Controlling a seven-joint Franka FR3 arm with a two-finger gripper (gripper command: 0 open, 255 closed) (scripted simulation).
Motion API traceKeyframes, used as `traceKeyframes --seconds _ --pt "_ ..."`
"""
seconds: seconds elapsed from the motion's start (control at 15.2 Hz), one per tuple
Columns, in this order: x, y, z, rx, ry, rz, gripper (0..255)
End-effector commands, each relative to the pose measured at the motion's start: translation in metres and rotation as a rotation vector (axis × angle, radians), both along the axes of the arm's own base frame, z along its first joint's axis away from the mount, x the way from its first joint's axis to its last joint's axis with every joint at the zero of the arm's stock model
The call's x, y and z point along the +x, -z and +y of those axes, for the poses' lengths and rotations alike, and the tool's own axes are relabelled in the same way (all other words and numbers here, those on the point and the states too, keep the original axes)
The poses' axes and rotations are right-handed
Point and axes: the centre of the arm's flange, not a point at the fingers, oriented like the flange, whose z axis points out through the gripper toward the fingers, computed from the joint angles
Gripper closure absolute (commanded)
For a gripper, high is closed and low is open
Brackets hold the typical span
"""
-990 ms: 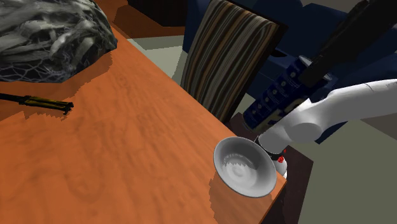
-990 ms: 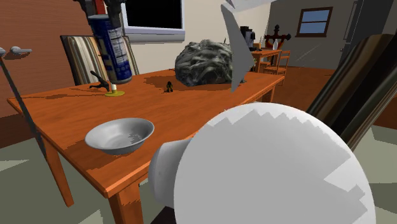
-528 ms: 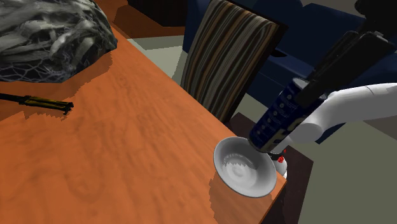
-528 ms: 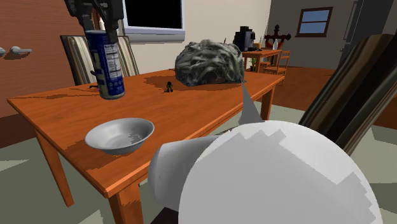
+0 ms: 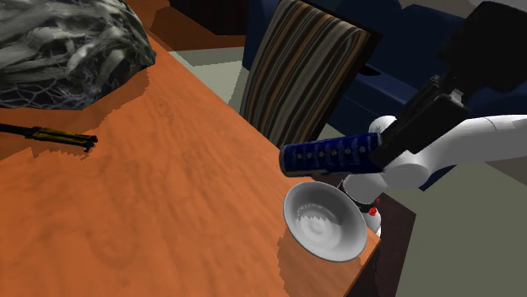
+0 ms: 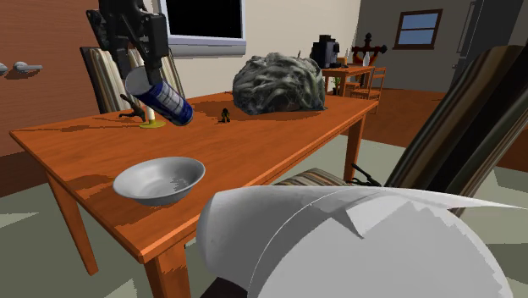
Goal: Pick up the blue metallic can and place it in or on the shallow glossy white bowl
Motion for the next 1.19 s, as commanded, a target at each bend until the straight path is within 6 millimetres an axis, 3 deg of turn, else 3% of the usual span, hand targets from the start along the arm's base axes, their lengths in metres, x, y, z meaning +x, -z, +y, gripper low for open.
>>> traceKeyframes --seconds 0.0,0.59,1.06,1.12 --pt "-0.001 0.01 -0.001 0.001 0.0 -0.001 255" --pt "-0.001 0.056 -0.001 0.001 0.0 -0.001 255" --pt "-0.001 0.056 -0.001 0.001 0.0 -0.001 255" --pt "-0.001 0.056 -0.001 0.001 0.0 -0.001 0"
